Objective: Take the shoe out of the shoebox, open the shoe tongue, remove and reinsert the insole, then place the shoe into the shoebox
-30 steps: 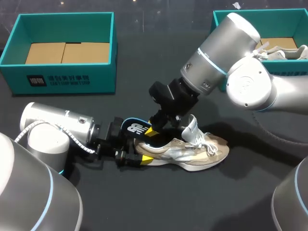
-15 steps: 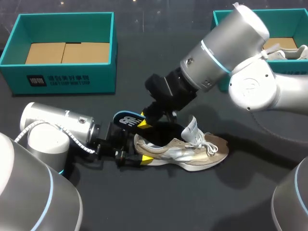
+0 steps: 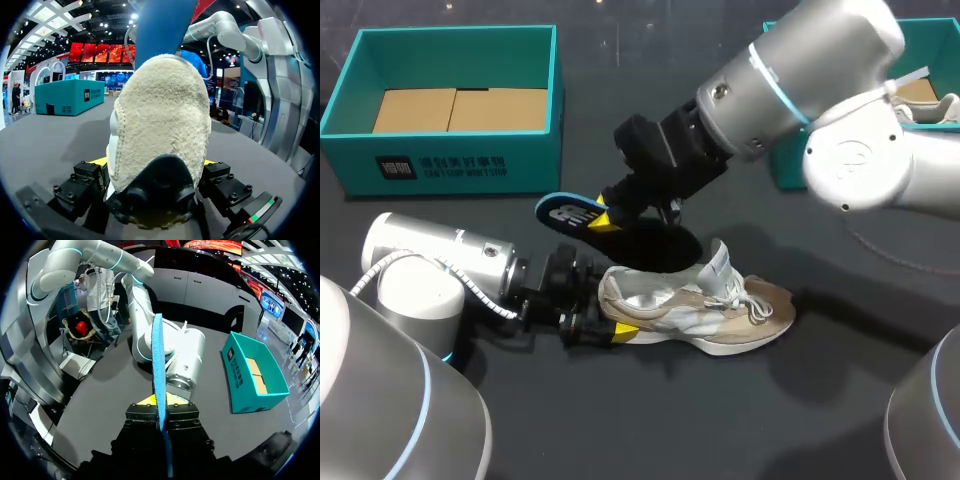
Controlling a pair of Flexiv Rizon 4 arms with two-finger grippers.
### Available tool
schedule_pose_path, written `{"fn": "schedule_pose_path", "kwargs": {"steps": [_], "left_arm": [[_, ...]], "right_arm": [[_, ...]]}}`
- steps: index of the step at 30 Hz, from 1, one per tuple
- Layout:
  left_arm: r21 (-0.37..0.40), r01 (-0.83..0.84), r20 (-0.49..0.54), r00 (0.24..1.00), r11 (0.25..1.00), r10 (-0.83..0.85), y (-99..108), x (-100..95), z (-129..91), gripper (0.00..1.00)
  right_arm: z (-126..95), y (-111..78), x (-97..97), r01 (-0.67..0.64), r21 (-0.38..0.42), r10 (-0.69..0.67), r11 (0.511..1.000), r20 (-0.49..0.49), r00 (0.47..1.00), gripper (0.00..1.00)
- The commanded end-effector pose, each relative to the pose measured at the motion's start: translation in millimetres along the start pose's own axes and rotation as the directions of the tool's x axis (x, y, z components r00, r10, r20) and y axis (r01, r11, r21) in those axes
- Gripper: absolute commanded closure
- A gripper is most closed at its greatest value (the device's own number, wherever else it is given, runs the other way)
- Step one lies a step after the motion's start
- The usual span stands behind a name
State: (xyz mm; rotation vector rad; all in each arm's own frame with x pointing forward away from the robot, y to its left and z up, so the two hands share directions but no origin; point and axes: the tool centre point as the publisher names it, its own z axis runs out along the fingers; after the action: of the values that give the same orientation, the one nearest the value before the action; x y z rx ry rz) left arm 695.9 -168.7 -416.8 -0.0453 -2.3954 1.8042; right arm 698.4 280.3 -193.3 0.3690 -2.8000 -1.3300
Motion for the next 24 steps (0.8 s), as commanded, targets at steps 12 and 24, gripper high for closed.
{"fn": "schedule_pose_path", "kwargs": {"steps": [12,24], "left_arm": [[-0.002,0.000,0.001,1.000,1.000,0.000,4.9,0.4,-1.9,1.00],[-0.002,0.000,0.001,1.000,1.000,0.000,4.9,0.4,-1.9,1.00]], "right_arm": [[-28.2,5.1,12.4,0.020,-0.034,-0.020,0.999,0.019,1.000,1.00],[-73.8,33.3,42.8,0.087,-0.205,-0.057,0.975,0.147,0.988,1.00]]}}
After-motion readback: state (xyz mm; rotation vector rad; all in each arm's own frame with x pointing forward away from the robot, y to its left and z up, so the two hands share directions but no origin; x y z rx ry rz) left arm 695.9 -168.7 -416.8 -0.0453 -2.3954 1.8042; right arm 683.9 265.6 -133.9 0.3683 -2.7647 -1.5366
